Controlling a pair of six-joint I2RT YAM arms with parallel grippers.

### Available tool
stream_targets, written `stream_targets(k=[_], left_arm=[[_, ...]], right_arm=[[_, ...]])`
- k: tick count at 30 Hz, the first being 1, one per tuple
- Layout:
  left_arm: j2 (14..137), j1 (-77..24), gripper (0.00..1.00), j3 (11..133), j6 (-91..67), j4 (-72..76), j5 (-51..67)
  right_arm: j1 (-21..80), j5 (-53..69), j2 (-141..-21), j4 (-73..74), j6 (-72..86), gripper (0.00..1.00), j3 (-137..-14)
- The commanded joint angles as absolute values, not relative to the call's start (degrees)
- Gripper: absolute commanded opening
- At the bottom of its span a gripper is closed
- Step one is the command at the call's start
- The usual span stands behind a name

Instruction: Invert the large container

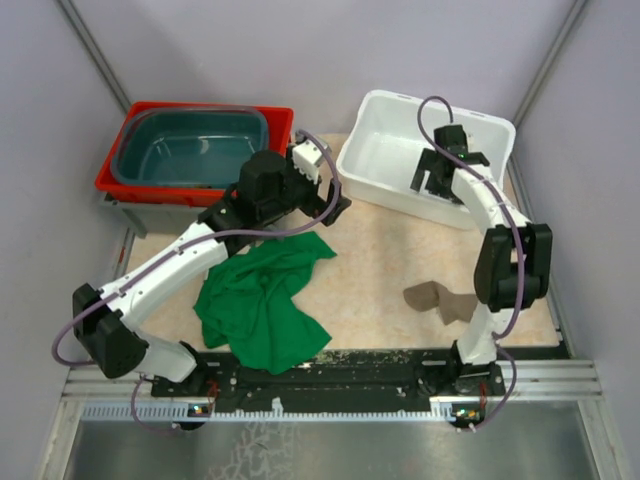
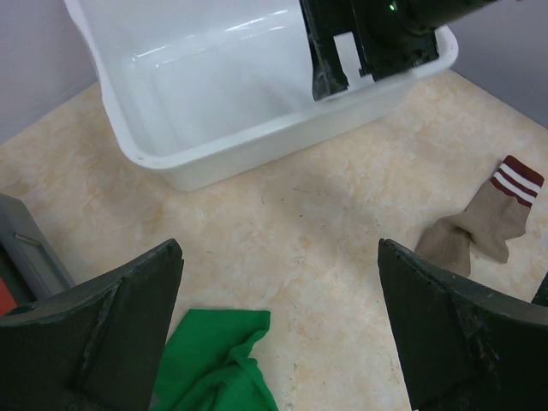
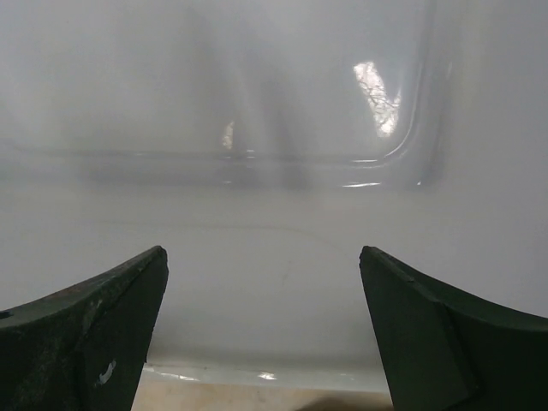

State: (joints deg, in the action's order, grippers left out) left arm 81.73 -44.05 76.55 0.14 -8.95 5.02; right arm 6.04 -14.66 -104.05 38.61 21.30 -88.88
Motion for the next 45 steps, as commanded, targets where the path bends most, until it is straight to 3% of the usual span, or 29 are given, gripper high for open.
stream_targets(k=[1,8,14,18,25,29,40,41,43,45], left_arm=[[80.2,-44.5,1.0,77.3,1.3,-8.0,5.2],[82.2,-44.5,1.0,79.2,2.1,-7.9,6.1],[82.0,-44.4,1.0,80.5,1.5,-8.1,4.1],[81.2,-44.2,1.0,81.7,1.5,-9.4,2.3],[78.5,-42.0,1.0,83.1,-0.2,-10.5,-0.7],[77.2,-38.9,1.0,83.1,-1.1,-10.8,0.4],[76.1,-37.6,1.0,81.4,-2.7,-9.6,0.3],[76.0,-37.5,1.0,81.4,-2.8,-9.5,0.2],[75.9,-37.1,1.0,81.4,-2.8,-9.5,0.2],[75.5,-36.5,1.0,81.5,-3.1,-9.3,0.4]], right_arm=[[8.8,-5.2,-91.0,42.3,32.2,0.93,-79.2],[18.2,8.3,-80.8,33.5,42.6,0.92,-71.9],[18.3,1.3,-81.8,38.5,24.9,0.92,-81.8],[21.4,2.3,-82.5,39.6,14.4,0.93,-82.6],[31.2,-14.1,-88.6,41.5,5.5,0.94,-80.4],[32.5,-15.5,-91.5,40.7,4.4,0.91,-78.9],[32.6,-10.3,-94.2,39.3,4.7,0.31,-78.6],[32.5,-10.5,-94.2,39.7,4.9,0.24,-79.5],[32.5,-10.8,-93.9,40.5,5.2,0.0,-82.2],[32.4,-11.1,-93.8,41.7,5.7,0.0,-86.3]])
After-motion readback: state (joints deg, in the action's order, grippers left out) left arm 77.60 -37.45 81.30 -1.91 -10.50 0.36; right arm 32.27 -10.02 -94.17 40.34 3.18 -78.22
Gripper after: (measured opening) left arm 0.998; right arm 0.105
